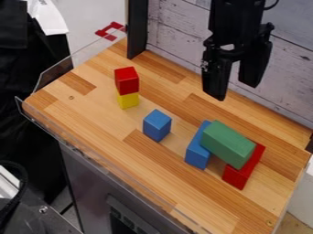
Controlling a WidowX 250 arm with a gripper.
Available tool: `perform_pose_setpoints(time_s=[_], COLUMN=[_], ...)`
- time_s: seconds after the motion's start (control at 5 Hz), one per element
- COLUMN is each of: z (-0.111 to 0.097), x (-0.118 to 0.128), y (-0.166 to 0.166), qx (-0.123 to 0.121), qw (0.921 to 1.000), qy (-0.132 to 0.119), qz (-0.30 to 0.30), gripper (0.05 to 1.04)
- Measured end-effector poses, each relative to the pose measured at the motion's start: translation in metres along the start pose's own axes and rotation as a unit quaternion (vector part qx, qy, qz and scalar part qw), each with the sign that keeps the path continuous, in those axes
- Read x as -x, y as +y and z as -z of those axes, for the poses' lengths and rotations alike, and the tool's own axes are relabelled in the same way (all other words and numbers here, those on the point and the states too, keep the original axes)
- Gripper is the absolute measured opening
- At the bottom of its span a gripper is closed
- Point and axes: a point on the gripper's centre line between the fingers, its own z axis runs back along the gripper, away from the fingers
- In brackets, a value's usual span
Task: Put the red block beside the green block
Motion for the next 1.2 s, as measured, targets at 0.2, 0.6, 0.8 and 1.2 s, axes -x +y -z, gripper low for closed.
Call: perform_pose_setpoints(time_s=[0.2, 0.6, 0.8, 1.2], z=[0.01, -0.006, -0.012, 0.002], x=[-0.001, -0.031, -0.052, -0.077], y=[0.002, 0.014, 0.026, 0.05], qx=[-0.02, -0.057, -0.049, -0.057], qw=[0.9998, 0.9981, 0.9967, 0.9933], qy=[0.002, -0.001, -0.001, 0.016], qz=[-0.003, 0.022, 0.065, 0.099], gripper=[1.0, 0.999, 1.0, 1.0])
